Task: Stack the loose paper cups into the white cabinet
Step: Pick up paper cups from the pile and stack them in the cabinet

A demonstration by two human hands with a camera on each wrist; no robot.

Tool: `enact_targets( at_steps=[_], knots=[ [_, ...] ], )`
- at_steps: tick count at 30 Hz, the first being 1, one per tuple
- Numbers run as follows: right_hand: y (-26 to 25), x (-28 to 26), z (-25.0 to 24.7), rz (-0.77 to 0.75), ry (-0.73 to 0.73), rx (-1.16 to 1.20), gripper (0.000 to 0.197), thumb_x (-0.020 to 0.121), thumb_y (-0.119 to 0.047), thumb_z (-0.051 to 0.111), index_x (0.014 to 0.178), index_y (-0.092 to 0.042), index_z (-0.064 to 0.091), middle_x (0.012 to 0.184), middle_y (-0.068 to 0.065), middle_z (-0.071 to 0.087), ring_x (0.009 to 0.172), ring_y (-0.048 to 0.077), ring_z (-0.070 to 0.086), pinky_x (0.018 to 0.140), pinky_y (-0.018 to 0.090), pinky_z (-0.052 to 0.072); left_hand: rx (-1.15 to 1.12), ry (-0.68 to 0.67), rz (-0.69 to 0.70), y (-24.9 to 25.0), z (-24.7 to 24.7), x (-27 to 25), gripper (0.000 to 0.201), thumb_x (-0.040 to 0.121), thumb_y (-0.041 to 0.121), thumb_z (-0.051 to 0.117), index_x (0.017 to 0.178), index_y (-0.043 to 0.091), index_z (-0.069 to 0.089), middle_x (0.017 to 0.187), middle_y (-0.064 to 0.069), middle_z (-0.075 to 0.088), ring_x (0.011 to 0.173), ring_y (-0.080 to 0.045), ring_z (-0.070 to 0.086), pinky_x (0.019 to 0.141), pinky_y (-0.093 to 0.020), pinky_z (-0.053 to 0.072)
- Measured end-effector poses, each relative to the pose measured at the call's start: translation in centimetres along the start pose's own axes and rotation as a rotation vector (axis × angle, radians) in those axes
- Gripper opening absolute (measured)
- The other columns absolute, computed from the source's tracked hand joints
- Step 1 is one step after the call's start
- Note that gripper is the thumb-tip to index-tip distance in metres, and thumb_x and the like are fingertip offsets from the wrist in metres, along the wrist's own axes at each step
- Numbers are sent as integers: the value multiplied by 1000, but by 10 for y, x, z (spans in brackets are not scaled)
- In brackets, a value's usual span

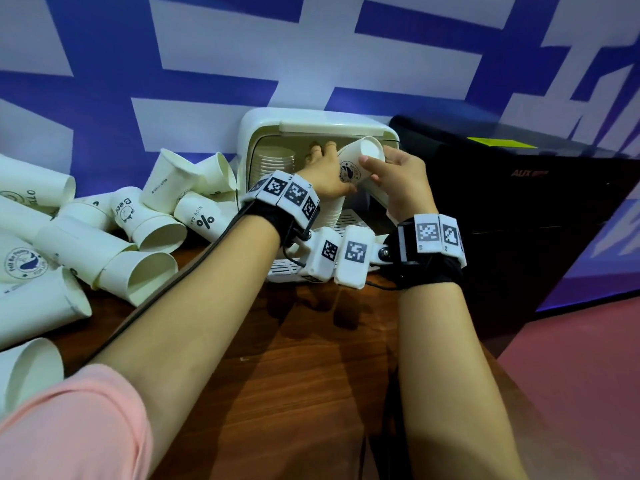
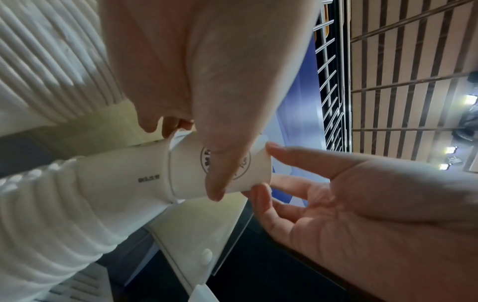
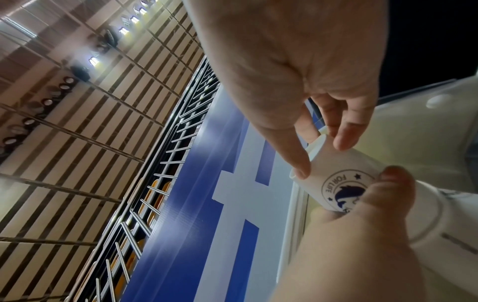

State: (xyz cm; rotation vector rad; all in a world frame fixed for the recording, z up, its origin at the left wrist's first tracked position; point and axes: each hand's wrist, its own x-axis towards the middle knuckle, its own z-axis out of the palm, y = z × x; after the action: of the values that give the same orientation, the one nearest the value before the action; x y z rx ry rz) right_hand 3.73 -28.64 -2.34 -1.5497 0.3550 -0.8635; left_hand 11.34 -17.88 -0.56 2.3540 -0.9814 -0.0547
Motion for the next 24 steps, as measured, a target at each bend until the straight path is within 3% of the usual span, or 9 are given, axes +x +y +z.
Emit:
enact_targets(
  at_steps=[2,4,9,12,15,19,24],
  knots=[
    [-3,0,-3,-10,-10,-15,21,83,-11,72,104,-7,71,99,13,72,91,22,69,66,20,54,-4,-31,7,2,1,0,77,90,31,63,145,8,15,153,-24,0,139,-41,25,116,-44,24],
    [-4,-1,-3,-27,-18,-31,18,86,-10,70,104,-8,71,101,15,72,92,22,68,64,17,51,6,-34,5,1,0,1,74,91,31,63,144,7,17,154,-24,-3,138,-42,29,115,-44,26],
    [-6,-3,1,-21,19,-30,38,82,-13,74,118,-8,61,104,9,68,97,21,67,76,27,57,37,2,11,-3,-3,3,76,87,37,67,141,4,25,147,-21,25,135,-36,33,110,-45,33],
    [-6,-2,-1,-28,45,-40,34,78,-12,78,105,-13,57,99,3,61,98,23,65,83,32,57,33,19,11,-3,-4,2,77,85,38,68,140,2,27,143,-19,32,133,-34,36,108,-43,34],
    [-6,-1,-1,-40,14,-114,22,76,-13,80,90,-16,63,103,14,66,100,29,67,85,38,58,24,9,-1,-6,-3,4,75,85,39,68,139,1,31,139,-18,38,129,-32,41,101,-38,37],
    [-2,-1,4,-34,-42,-165,23,77,-14,78,98,-13,68,106,11,69,102,26,67,92,43,55,46,-45,-43,-15,1,6,68,85,49,64,132,4,45,128,-14,56,112,-29,56,80,-32,42],
    [-1,-6,13,-5,-187,-229,30,88,-3,65,117,-6,64,116,9,67,109,22,64,100,37,50,82,-70,-103,-18,2,3,58,89,43,63,128,2,51,121,-14,60,107,-28,58,76,-29,40]
  ],
)
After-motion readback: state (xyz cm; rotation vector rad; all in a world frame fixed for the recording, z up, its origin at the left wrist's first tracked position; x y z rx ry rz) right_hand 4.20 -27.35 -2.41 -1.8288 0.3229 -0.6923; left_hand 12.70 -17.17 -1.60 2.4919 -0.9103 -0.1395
